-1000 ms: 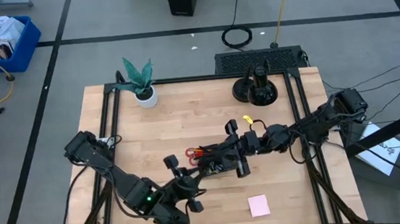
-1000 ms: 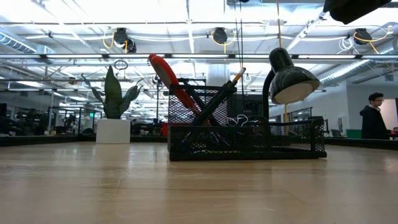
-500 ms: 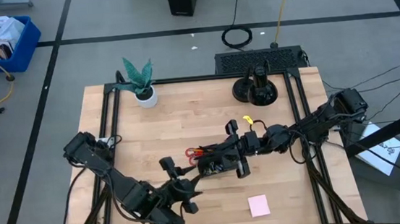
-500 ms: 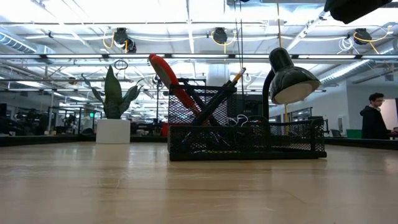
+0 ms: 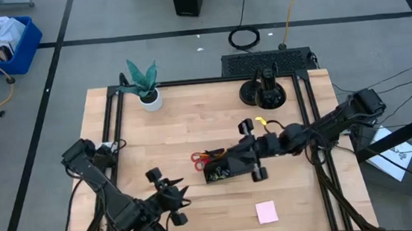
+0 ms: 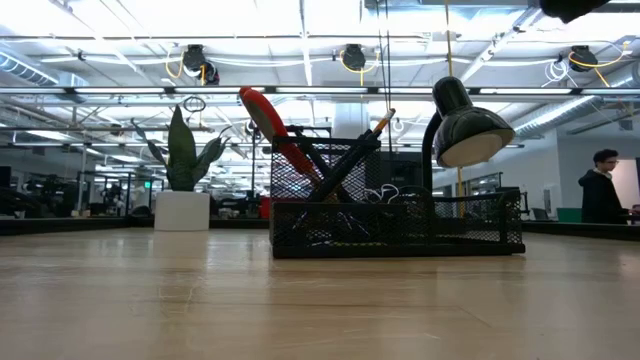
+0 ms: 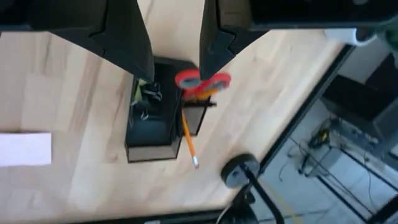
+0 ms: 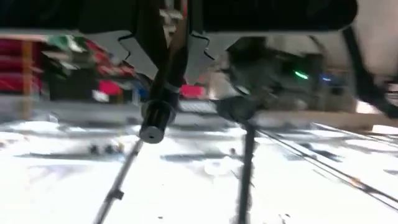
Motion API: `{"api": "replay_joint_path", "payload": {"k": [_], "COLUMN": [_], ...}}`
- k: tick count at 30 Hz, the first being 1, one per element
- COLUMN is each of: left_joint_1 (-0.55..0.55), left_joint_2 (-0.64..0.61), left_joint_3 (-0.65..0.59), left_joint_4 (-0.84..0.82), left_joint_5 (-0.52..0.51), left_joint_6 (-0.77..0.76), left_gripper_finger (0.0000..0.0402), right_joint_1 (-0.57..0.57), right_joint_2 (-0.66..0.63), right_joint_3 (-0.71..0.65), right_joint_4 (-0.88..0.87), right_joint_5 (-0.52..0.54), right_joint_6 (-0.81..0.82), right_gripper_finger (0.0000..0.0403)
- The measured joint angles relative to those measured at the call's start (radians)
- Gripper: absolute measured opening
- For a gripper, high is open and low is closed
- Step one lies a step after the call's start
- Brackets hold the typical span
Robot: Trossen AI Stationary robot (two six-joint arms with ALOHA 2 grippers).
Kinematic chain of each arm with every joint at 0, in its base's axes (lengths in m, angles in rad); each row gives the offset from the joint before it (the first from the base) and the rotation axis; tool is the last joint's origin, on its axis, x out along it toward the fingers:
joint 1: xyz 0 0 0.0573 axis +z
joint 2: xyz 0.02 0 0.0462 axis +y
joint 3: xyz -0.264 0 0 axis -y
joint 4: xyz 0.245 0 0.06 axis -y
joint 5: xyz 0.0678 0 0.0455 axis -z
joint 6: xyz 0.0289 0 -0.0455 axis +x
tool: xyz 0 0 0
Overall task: Pick and place office supplies into organizer
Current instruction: Put the black pen into the black desk organizer
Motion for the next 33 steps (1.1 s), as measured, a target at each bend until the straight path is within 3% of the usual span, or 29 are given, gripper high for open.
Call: {"api": "replay_joint_path", "payload": {"k": [8,15,25,33], "left_joint_1": [-0.012,0.000,0.022,0.022], "left_joint_2": [0.000,0.000,0.000,0.000], "left_joint_3": [-0.014,-0.081,-0.140,-0.146], "left_joint_4": [-0.062,-0.064,-0.059,-0.058], "left_joint_5": [0.026,0.024,0.024,0.023], "left_joint_6": [-0.080,-0.119,-0.149,-0.149], "left_gripper_finger": [0.0127,0.0127,0.0127,0.0127], "right_joint_1": [0.048,0.105,0.125,0.128], "right_joint_2": [-0.149,-0.250,-0.266,-0.261], "right_joint_3": [0.001,0.001,0.001,0.001], "right_joint_4": [-0.077,-0.335,-0.620,-0.628], "right_joint_5": [-0.228,-0.404,-0.596,-0.862], "right_joint_6": [0.051,0.075,0.002,-0.053], "right_gripper_finger": [0.0027,0.0027,0.0027,0.0027]}}
